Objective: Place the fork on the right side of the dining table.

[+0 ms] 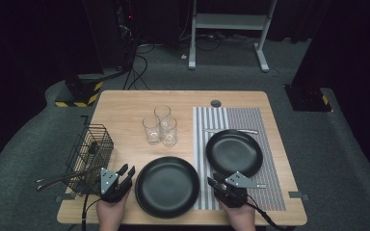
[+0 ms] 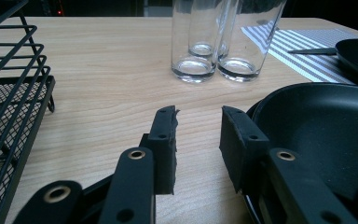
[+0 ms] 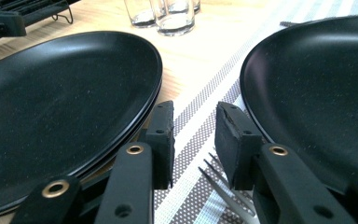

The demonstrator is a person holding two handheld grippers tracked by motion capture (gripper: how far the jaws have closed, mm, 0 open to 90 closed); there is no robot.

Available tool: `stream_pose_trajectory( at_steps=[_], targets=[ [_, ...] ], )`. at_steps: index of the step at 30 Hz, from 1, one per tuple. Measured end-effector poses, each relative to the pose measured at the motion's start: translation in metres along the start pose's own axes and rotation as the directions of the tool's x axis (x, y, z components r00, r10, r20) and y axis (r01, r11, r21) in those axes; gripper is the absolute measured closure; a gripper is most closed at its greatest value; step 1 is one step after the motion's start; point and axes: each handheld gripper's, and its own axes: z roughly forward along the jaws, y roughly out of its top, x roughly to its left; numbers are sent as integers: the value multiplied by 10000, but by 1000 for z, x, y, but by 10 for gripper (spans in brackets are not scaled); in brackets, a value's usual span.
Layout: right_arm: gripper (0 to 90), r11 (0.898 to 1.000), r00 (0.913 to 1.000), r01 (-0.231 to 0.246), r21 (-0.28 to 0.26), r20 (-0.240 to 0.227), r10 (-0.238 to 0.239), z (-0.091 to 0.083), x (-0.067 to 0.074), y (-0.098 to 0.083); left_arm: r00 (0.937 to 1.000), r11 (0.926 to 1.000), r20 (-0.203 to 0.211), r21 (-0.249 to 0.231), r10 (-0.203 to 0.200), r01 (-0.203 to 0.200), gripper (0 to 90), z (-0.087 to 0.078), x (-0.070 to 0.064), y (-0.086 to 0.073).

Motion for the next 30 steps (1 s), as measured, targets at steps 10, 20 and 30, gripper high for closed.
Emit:
stream_pose_trajectory(
  at_steps=[10, 20, 30],
  targets=[
    [624, 9995, 9996, 257, -174, 114, -255, -3, 0, 9, 10000, 10000, 7, 24, -3, 3, 660, 0, 0, 0],
    [574, 9971, 9977, 646, -393, 244, -637, -5, 3, 27, 10000, 9999, 37, 115, 51, -52, 653, 1, 0, 0],
    [534, 9936, 9952, 902, -678, 440, -873, -5, 6, 46, 9999, 9996, 91, 249, 101, -104, 636, 3, 0, 1]
  ],
)
